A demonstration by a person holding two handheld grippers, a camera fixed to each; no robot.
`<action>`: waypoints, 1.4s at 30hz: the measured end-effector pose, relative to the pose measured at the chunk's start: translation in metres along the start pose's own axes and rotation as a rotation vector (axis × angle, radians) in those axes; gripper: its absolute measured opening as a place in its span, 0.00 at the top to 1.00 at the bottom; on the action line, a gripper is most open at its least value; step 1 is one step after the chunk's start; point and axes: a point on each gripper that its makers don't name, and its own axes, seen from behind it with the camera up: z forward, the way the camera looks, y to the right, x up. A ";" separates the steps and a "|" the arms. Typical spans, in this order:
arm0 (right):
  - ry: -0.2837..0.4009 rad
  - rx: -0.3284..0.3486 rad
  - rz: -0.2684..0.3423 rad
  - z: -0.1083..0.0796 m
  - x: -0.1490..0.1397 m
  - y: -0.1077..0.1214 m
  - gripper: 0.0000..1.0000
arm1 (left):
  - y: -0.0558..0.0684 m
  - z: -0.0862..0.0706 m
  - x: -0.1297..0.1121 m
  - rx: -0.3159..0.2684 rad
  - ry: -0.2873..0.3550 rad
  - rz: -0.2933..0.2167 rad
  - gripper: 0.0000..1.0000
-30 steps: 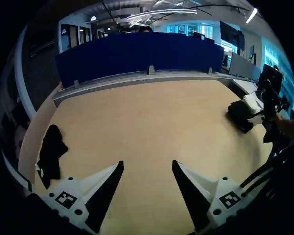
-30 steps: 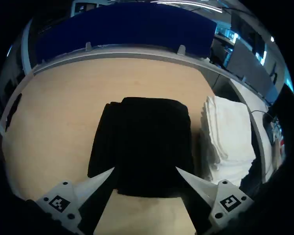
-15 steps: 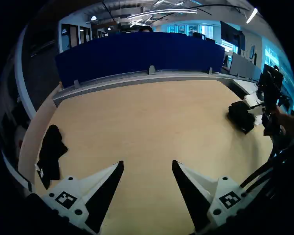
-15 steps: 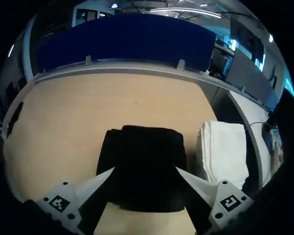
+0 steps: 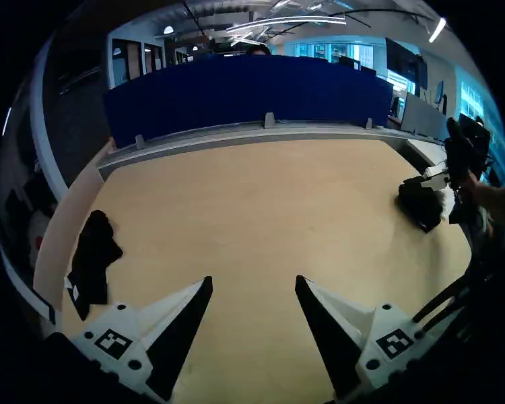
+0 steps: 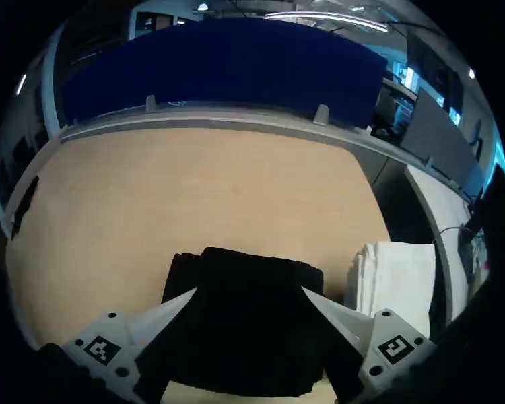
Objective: Fold towel
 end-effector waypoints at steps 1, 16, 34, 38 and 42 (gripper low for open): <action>-0.006 0.001 0.000 0.003 -0.001 0.000 0.00 | -0.001 0.000 -0.001 0.003 -0.001 -0.001 0.09; -0.023 0.006 0.002 0.013 0.002 -0.002 0.00 | -0.010 -0.006 -0.005 0.024 -0.004 -0.012 0.09; 0.196 -0.041 0.060 -0.069 0.025 -0.030 0.00 | -0.014 -0.009 0.001 -0.001 0.034 -0.004 0.09; 0.356 -0.058 0.074 -0.100 0.050 -0.040 0.00 | -0.014 -0.012 0.004 -0.009 0.046 -0.002 0.09; 0.507 -0.084 0.077 -0.133 0.072 -0.049 0.00 | -0.013 -0.015 0.006 -0.016 0.058 0.004 0.09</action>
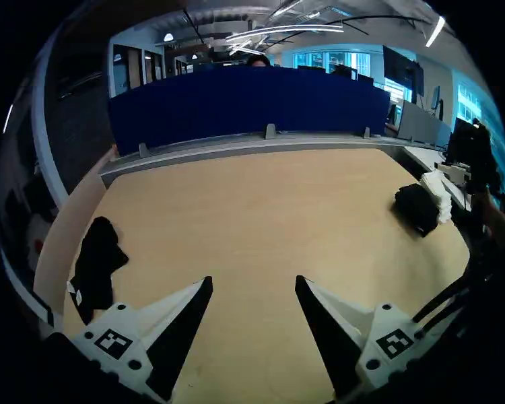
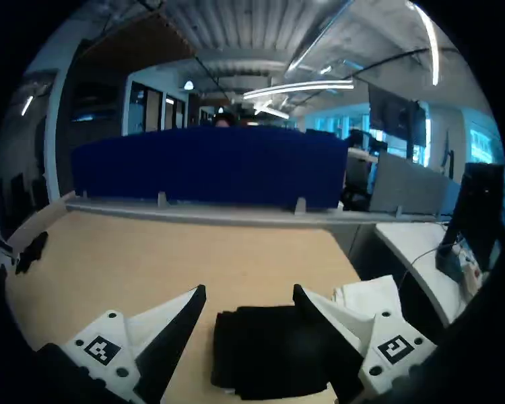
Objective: Fold towel
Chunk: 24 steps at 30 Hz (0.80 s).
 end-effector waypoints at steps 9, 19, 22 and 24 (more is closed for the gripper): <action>0.167 -0.073 -0.017 -0.027 0.043 -0.016 0.00 | 0.000 -0.002 0.007 -0.008 0.034 0.005 0.09; 0.247 -0.086 -0.054 -0.036 0.077 -0.055 0.00 | -0.015 -0.005 0.035 0.016 0.139 -0.036 0.09; 0.260 -0.071 -0.045 -0.036 0.082 -0.071 0.00 | -0.023 -0.007 0.048 0.033 0.185 -0.050 0.09; 0.265 -0.060 -0.035 -0.036 0.085 -0.081 0.00 | -0.029 -0.009 0.058 0.046 0.222 -0.060 0.09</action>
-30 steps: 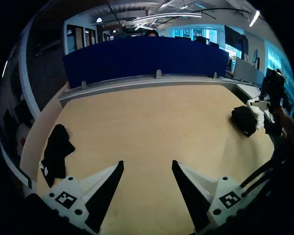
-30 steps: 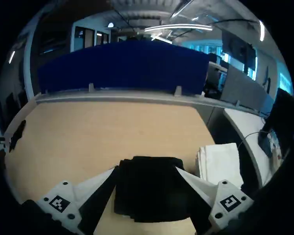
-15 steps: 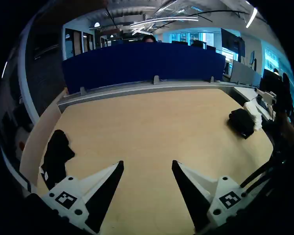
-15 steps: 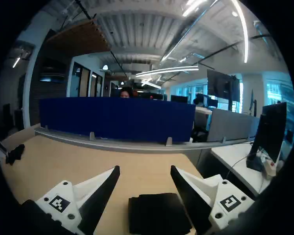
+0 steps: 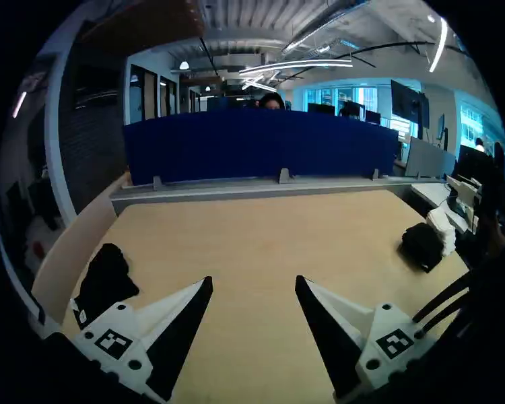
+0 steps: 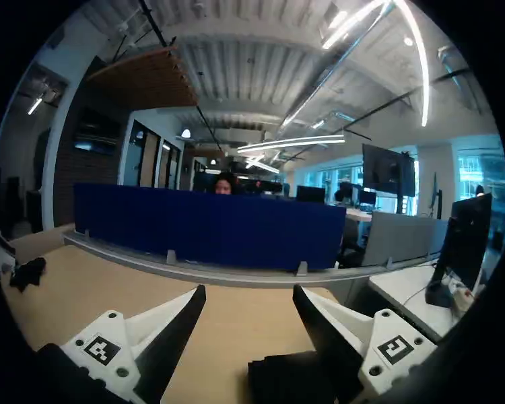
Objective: Fold towel
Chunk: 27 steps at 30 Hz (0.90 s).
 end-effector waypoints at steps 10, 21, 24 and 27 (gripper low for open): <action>0.016 0.010 0.061 -0.002 0.009 -0.037 0.00 | -0.037 -0.005 0.070 0.066 0.237 -0.072 0.09; 0.000 0.029 0.061 -0.008 0.007 -0.057 0.00 | -0.063 -0.002 0.106 0.101 0.383 -0.081 0.09; -0.005 0.024 0.051 -0.008 0.007 -0.059 0.00 | -0.062 0.000 0.104 0.094 0.389 -0.079 0.09; -0.005 0.010 0.050 -0.009 0.007 -0.060 0.00 | -0.060 0.002 0.101 0.082 0.391 -0.075 0.09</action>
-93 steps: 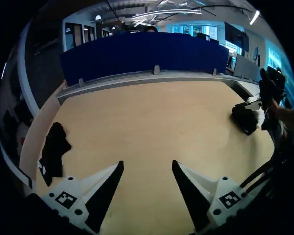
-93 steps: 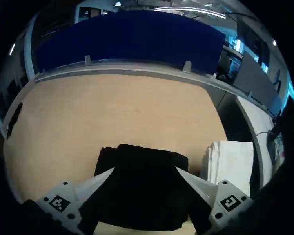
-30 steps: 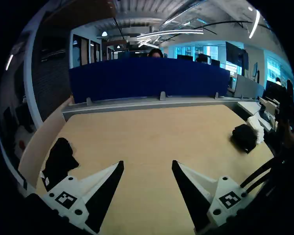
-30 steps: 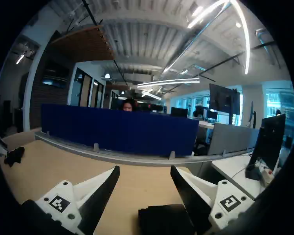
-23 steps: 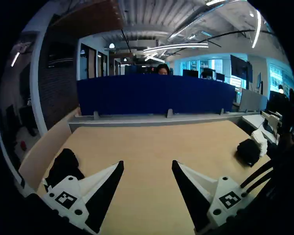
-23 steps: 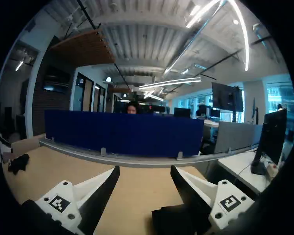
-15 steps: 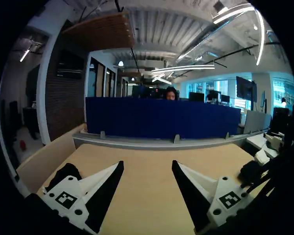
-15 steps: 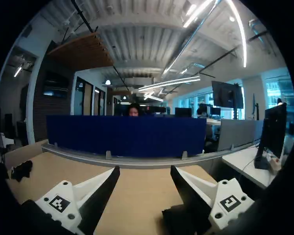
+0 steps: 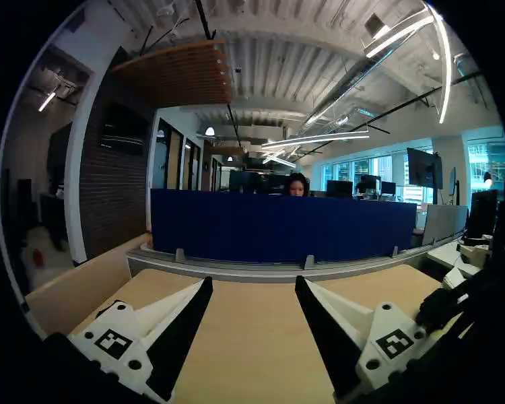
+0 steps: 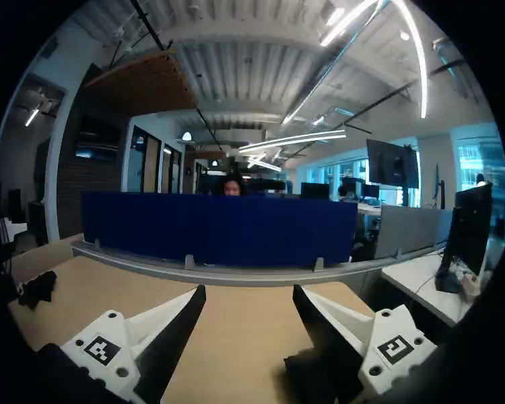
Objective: Fold towel
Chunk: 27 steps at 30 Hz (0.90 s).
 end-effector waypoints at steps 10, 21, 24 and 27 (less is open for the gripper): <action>-0.017 0.021 0.029 -0.002 -0.004 -0.021 0.00 | -0.006 0.002 -0.016 0.011 0.025 0.066 0.09; -0.046 0.045 -0.021 -0.002 -0.015 -0.035 0.00 | -0.015 0.002 -0.050 0.036 0.056 0.112 0.10; -0.047 0.048 -0.041 -0.003 -0.015 -0.035 0.00 | -0.018 0.002 -0.060 0.041 0.063 0.117 0.09; -0.042 0.042 -0.054 -0.004 -0.014 -0.035 0.00 | -0.023 0.002 -0.070 0.049 0.070 0.118 0.09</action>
